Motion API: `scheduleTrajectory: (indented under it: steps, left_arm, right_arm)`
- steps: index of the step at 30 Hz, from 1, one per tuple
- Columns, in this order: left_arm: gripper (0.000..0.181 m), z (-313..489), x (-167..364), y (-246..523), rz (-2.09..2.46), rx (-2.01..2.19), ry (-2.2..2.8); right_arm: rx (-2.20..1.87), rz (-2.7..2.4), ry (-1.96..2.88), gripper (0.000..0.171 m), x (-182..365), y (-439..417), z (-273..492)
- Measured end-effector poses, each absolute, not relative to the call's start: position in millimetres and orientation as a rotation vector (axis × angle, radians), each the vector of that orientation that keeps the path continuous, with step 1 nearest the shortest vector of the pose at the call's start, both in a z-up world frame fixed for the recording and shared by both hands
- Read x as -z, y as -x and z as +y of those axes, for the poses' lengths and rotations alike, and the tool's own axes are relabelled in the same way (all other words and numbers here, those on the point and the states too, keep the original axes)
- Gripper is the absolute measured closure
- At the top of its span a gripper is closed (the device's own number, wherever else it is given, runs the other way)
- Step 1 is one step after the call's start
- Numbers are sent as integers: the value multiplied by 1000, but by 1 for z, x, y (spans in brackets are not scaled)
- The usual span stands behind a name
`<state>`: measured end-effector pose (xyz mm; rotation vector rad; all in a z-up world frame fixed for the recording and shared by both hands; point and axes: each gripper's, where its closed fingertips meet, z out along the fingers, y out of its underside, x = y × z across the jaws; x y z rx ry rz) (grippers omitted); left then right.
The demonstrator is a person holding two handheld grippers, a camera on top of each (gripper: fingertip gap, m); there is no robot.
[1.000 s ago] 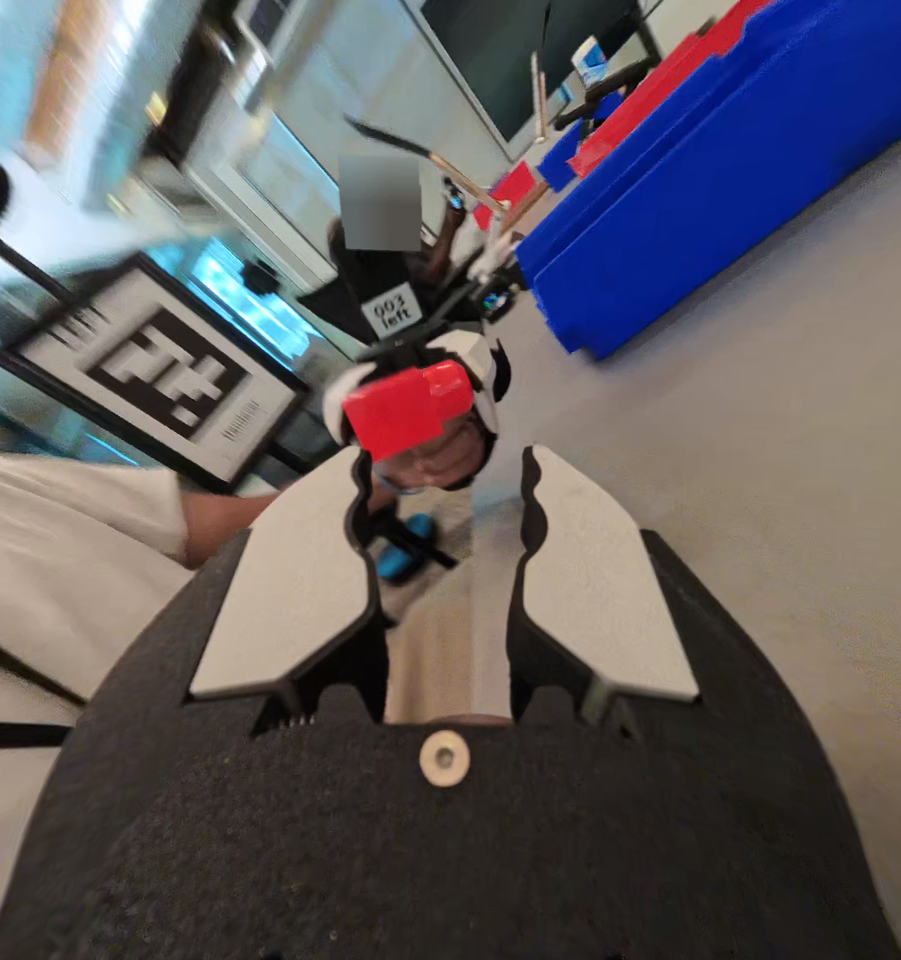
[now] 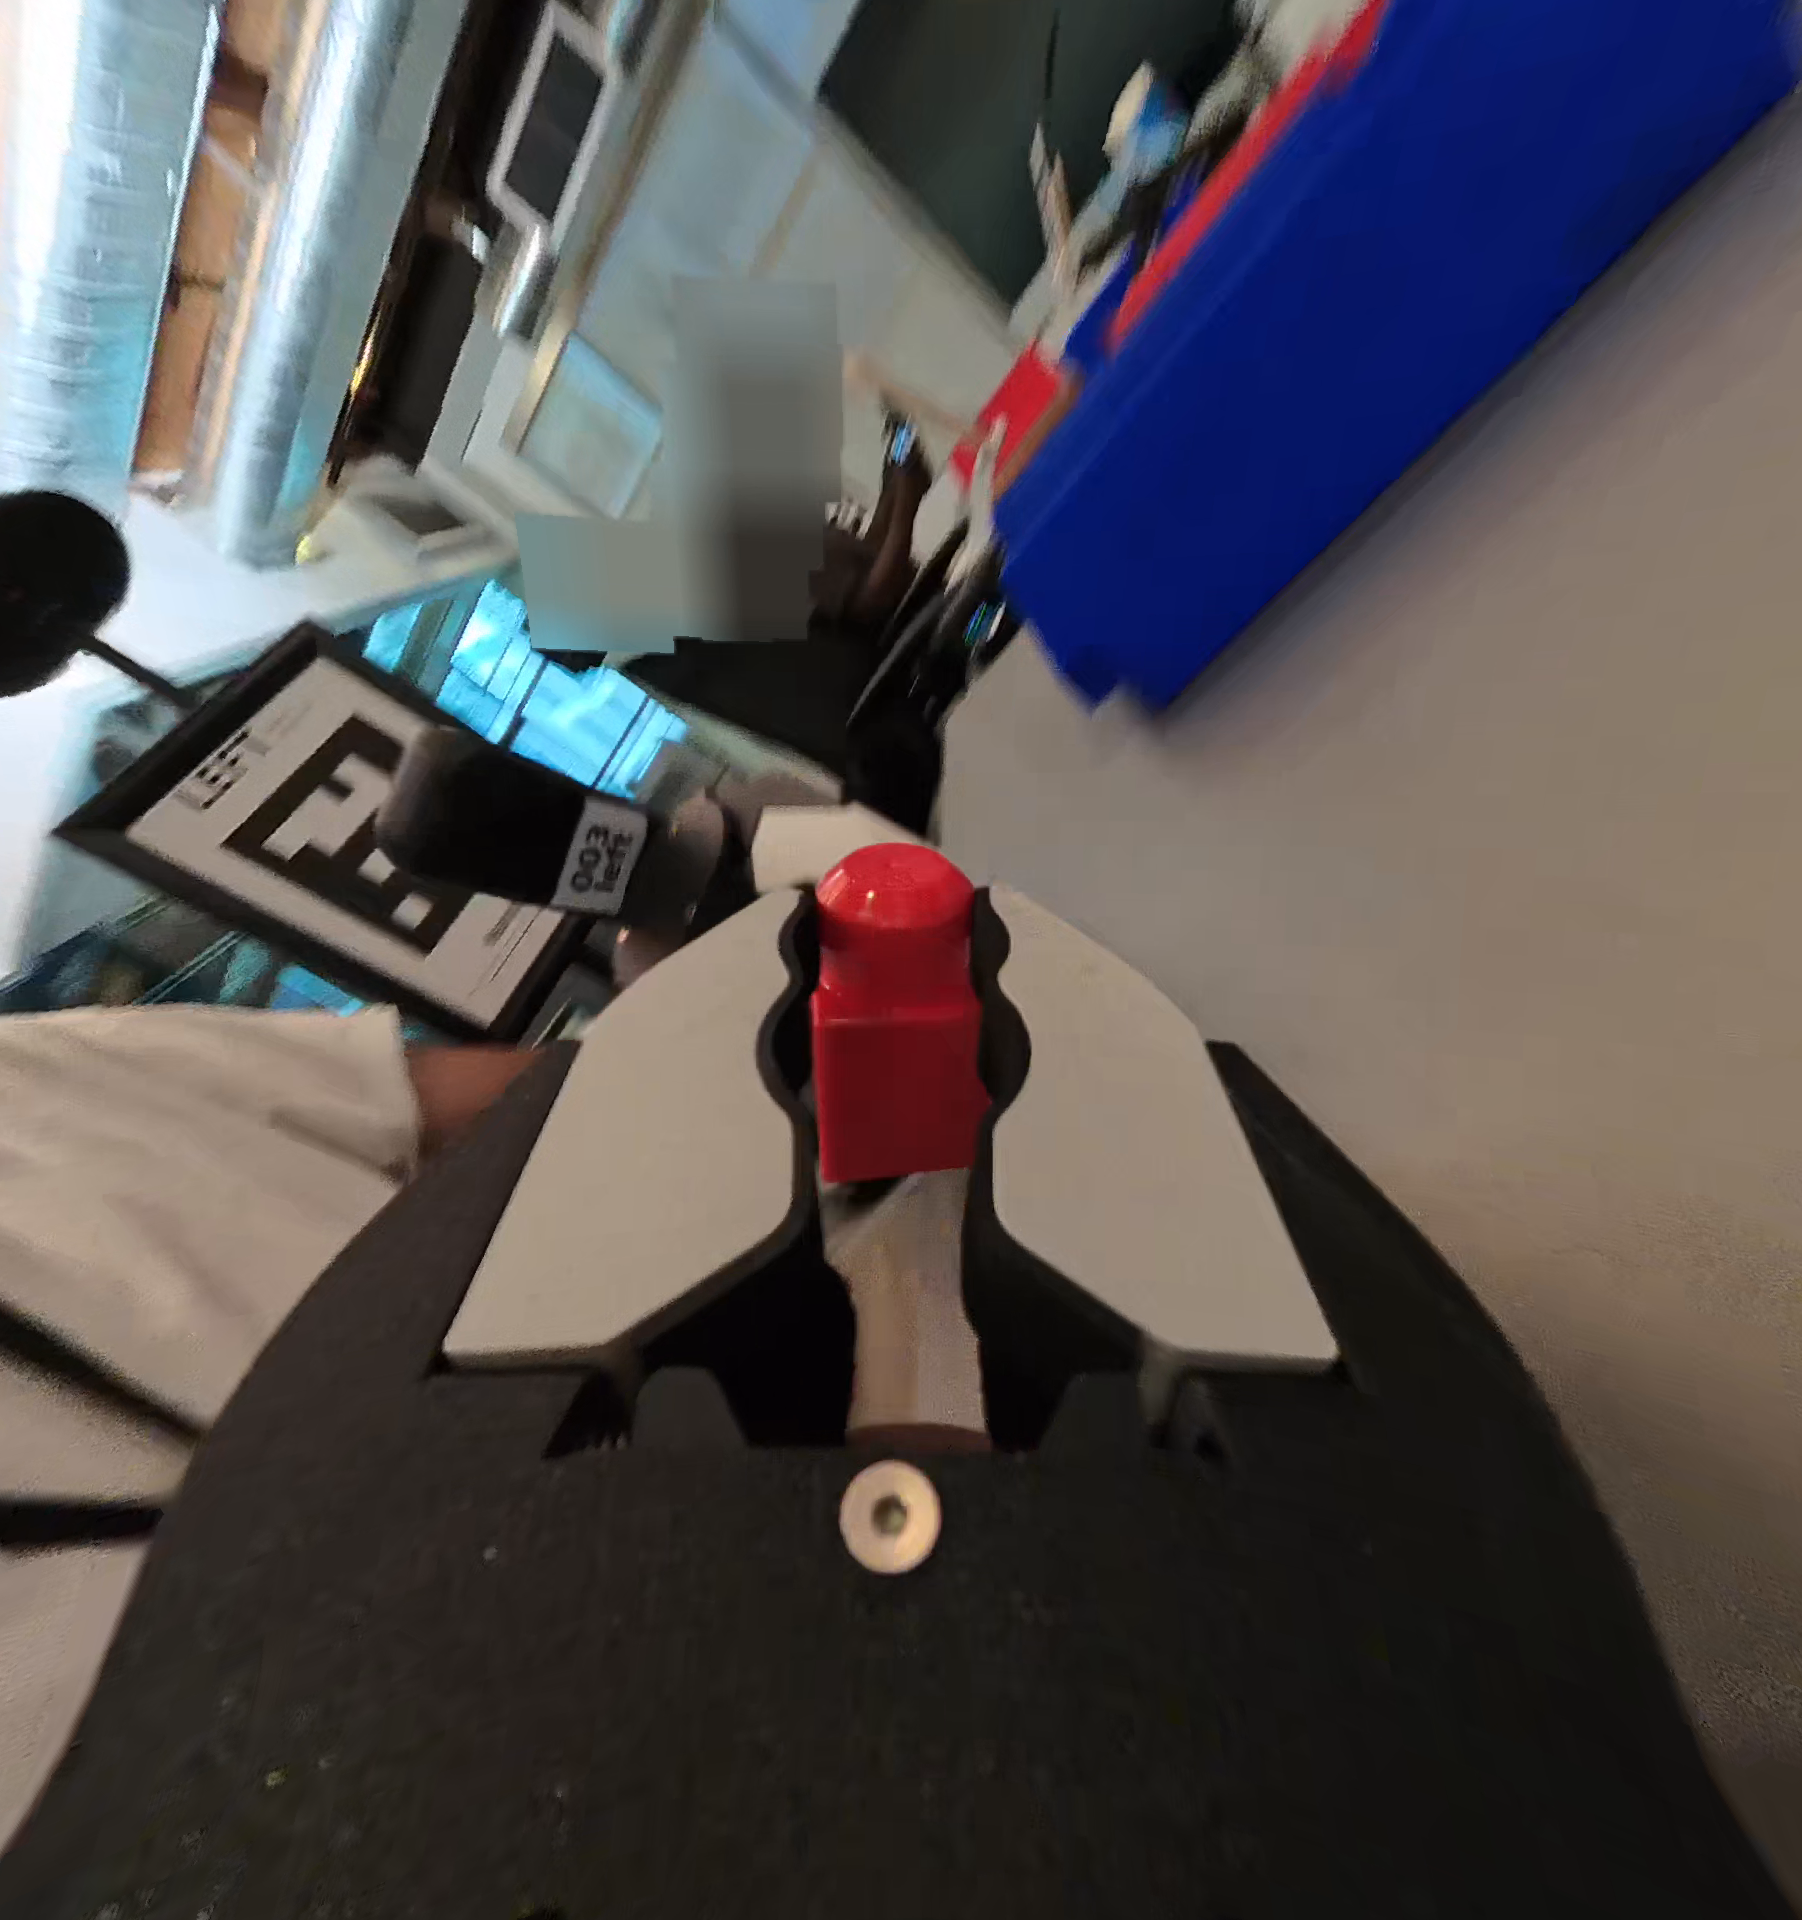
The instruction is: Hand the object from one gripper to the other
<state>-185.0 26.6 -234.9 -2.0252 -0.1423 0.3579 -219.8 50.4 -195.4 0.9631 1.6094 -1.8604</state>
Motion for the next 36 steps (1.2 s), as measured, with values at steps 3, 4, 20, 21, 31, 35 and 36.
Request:
scheduleTrajectory:
  steps: [3,4,20,21,31,35,36]
  left_arm:
    - [112,32,224,189,-349,-141,1901]
    - [110,36,215,187,-399,-38,1827]
    - [144,38,204,184,-519,319,1650]
    - [145,37,206,186,-518,286,1672]
    - [145,-8,233,237,-327,-765,2114]
    - [145,-12,240,240,-128,-1086,2236]
    - [145,-11,241,239,-101,-1124,2241]
  right_arm:
    - [2238,1477,-1013,144,165,238,79]
    - [2402,1360,-1023,144,151,239,90]
    - [2288,1736,-754,144,166,206,18]
    - [2269,1738,-764,144,168,207,20]
    - [2061,1994,-1143,115,198,235,44]
    - [1938,2134,-1074,115,215,222,18]
    - [1922,2153,-1067,115,219,221,13]
